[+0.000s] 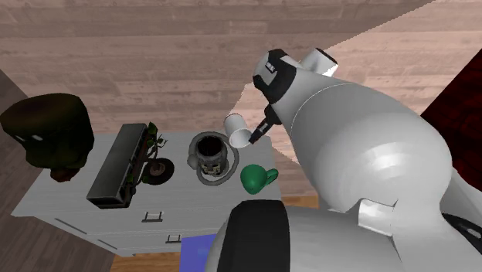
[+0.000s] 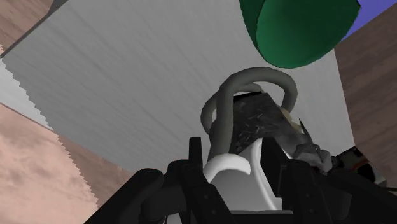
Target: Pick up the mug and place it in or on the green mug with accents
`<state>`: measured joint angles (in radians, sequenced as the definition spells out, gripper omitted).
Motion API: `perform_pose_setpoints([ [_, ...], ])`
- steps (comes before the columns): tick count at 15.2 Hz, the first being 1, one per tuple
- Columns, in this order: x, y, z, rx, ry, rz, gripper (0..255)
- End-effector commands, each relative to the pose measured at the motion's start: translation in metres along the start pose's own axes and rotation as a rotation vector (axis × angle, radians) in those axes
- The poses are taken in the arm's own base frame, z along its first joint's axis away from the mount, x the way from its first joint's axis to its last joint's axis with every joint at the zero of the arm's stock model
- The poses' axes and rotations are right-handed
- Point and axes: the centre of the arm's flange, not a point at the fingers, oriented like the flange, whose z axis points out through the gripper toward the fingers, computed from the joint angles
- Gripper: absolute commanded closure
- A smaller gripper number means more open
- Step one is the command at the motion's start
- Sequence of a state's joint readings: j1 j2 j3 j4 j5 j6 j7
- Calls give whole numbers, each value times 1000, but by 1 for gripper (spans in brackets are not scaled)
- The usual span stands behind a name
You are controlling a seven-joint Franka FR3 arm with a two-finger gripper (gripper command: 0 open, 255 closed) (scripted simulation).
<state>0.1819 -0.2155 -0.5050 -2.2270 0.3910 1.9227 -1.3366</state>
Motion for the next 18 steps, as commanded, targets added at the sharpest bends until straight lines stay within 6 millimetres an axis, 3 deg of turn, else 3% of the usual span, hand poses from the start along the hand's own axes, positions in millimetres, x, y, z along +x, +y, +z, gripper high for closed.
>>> perform_pose_setpoints([
  [1, -24, -8, -5, 1, 0, -1, 255],
  [11, -141, -57, -32, 1, 0, -1, 255],
  [18, -156, -48, 1, 1, 0, -1, 255],
])
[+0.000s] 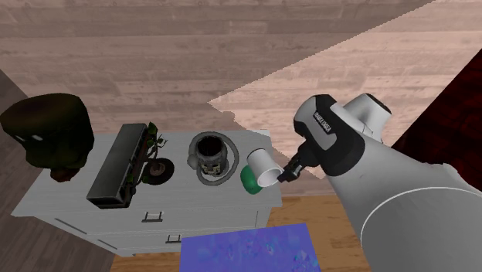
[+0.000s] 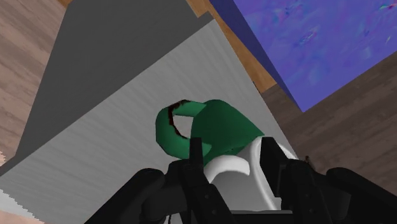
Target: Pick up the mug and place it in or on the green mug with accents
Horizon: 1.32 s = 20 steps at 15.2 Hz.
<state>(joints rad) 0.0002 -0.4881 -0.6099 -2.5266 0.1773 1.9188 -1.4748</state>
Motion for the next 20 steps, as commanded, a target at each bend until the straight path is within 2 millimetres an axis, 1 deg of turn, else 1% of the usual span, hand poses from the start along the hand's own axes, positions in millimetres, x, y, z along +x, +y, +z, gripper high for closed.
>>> perform_pose_setpoints([
  [1, -4, 3, 10, 0, 0, 0, 255],
  [2, -7, 4, 16, 0, 0, 0, 255],
  [10, -7, 4, 16, 0, 0, 0, 255],
  [11, -7, 5, 16, 0, 0, 0, 0],
  [16, -7, 4, 16, 0, 0, 0, 0],
  [19, -7, 4, -24, 0, 0, 0, 0],
  [20, -7, 4, -34, 0, 0, 0, 0],
])
